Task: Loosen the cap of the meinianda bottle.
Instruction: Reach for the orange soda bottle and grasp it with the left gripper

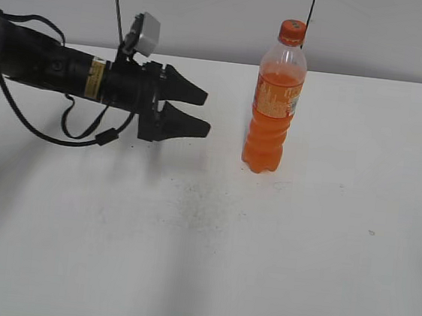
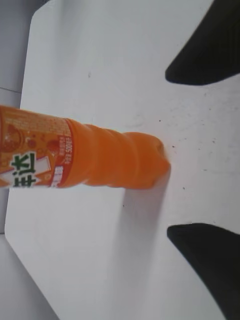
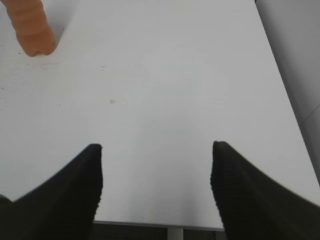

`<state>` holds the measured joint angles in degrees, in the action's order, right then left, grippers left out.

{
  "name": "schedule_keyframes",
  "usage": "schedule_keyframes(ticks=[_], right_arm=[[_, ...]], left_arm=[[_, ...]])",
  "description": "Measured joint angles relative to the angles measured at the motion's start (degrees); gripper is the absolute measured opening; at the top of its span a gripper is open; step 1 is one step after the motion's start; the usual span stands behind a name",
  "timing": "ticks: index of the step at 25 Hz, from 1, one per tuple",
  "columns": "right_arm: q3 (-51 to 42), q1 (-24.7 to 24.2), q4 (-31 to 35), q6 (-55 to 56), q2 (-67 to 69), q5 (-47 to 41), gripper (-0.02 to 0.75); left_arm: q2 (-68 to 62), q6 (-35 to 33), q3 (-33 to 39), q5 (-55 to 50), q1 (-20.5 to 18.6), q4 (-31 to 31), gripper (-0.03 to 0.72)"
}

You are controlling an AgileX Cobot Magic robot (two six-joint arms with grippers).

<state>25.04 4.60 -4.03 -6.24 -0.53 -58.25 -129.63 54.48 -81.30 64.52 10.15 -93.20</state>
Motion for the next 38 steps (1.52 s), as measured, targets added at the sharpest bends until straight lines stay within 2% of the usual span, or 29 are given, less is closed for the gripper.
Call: schedule_keyframes(ticks=[4,8,14,27,31,35,38], right_arm=[[0.00,0.00,0.00,0.00,0.00,0.00,0.510],[0.00,0.00,0.00,0.00,0.00,0.00,0.510],[0.00,0.00,0.00,0.00,0.00,0.00,0.510],[0.00,0.00,0.00,0.00,0.00,0.00,0.510],[0.00,0.00,0.00,0.00,0.00,0.00,0.510],[0.00,0.00,0.00,0.00,0.00,0.00,0.510],[0.00,0.00,0.00,0.00,0.00,0.00,0.510]], left_arm=[[-3.09,0.65,-5.40,-1.06,4.49,0.64,0.580],[-5.12,1.17,-8.65,-2.37,7.70,1.96,0.594],[-8.35,1.28,-11.70,-4.63,10.18,6.98,0.593],[-11.21,1.28,-15.53,-8.94,14.09,11.71,0.590],[-11.41,0.56,-15.53,-9.46,14.45,11.79,0.544],[-11.57,0.15,-15.53,-10.58,14.45,12.59,0.410],[-11.57,-0.03,-15.53,-10.58,14.45,12.59,0.408]])
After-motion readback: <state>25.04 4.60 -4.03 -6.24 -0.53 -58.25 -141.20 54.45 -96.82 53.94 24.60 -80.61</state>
